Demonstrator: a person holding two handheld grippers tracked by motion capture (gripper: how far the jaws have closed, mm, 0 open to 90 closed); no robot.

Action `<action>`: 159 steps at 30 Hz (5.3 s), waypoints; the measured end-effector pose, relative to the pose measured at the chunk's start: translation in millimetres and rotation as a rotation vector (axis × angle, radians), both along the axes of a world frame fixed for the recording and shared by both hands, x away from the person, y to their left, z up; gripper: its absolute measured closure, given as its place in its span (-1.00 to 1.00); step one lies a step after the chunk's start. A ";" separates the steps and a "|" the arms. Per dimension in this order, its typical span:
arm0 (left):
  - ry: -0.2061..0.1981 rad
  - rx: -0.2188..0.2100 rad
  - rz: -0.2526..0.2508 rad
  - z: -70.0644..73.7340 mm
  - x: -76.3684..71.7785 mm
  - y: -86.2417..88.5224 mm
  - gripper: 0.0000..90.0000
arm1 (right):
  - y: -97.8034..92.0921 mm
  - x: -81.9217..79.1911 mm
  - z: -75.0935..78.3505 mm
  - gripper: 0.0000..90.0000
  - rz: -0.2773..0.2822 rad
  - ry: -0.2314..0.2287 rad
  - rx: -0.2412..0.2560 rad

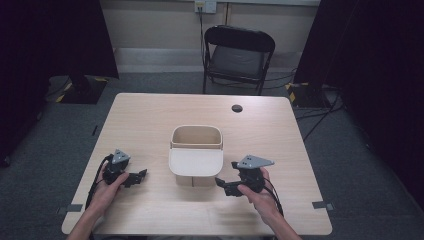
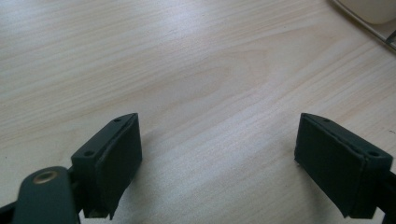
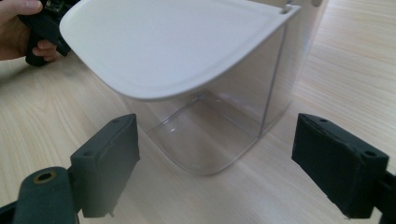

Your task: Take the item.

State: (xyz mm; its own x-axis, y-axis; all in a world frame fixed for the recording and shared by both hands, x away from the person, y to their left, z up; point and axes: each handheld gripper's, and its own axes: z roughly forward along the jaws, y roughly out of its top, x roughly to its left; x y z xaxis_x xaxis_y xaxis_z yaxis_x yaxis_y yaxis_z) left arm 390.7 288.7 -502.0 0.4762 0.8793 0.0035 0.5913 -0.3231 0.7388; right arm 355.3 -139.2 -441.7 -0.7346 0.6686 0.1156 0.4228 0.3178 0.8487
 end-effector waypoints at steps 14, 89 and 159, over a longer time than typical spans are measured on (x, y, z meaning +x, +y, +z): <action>0.002 0.002 -0.003 0.1 -0.2 0.1 -0.68 | 17.4 6.1 -3.8 -0.68 0.030 -0.003 0.012; 0.000 -0.001 -0.004 0.1 0.0 0.5 -0.68 | 23.7 11.0 7.7 -0.68 0.033 -0.044 0.027; 0.004 -0.005 -0.011 -0.1 0.4 1.0 -0.69 | 19.1 15.7 24.5 -0.62 0.014 -0.075 0.056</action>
State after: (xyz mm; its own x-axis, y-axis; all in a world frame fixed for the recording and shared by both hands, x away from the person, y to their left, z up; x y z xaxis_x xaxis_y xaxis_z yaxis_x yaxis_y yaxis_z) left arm 391.1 289.7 -502.0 0.4861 0.8739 -0.0030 0.5904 -0.3258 0.7385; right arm 370.9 -120.0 -417.3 -0.7518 0.6523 0.0966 0.3530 0.2744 0.8945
